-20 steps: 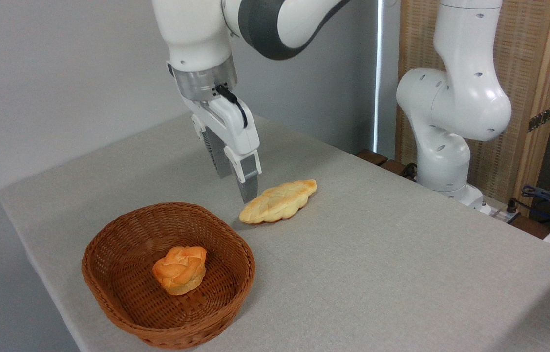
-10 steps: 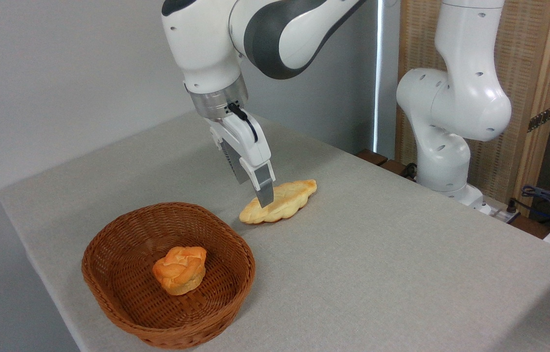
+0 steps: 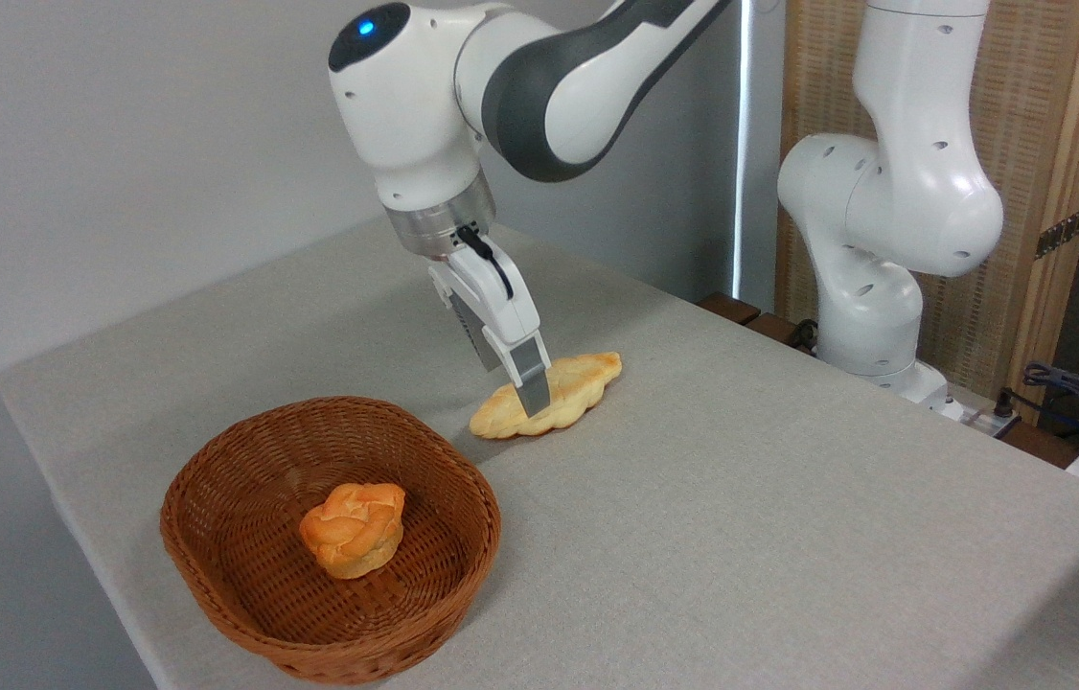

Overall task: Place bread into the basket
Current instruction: 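Move the open gripper over the braided bread loaf and lower onto it, then close the gripper on the middle of the braided loaf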

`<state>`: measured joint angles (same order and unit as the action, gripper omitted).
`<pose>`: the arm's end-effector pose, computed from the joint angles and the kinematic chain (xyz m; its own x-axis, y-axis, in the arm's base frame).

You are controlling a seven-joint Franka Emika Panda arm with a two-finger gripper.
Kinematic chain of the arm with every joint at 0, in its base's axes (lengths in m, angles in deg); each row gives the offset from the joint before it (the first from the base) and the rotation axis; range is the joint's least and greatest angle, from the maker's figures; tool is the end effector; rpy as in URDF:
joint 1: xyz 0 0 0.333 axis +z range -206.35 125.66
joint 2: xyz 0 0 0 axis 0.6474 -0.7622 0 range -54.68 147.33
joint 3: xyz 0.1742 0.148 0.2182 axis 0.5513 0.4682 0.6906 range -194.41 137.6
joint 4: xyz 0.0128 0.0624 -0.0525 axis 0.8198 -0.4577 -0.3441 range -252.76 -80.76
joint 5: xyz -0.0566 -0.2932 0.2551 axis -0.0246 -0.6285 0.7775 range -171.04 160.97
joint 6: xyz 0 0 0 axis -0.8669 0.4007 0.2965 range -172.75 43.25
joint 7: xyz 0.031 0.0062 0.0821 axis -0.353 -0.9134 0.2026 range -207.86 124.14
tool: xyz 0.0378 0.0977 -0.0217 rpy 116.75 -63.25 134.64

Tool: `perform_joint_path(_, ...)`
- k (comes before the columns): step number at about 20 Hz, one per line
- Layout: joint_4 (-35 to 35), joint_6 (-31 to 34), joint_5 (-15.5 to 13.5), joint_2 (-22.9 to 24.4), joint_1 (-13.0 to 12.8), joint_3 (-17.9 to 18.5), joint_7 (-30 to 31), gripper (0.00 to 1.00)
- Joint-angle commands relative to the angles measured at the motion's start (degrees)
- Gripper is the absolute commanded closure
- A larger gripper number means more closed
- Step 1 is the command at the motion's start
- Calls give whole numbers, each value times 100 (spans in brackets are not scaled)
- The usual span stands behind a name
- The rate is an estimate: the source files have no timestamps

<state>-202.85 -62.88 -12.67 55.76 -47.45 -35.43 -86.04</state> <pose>0.4578 -0.1276 0.4372 0.5601 -0.8249 -0.0763 -0.7994 -0.5623 0.2119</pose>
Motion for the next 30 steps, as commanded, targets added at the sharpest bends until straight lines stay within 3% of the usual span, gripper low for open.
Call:
perform_joint_path(1, -443, -533, -45, 190, -10, -202, 329, 0)
perform_joint_path(21, -786, -517, 131, 357, -10, -220, 339, 1)
perform_joint_path(22, -795, -517, 131, 357, -10, -220, 339, 3)
perform_joint_path(25, -803, -517, 253, 357, -10, -220, 322, 28)
perform_joint_path(30, -795, -508, 324, 357, -10, -229, 322, 40)
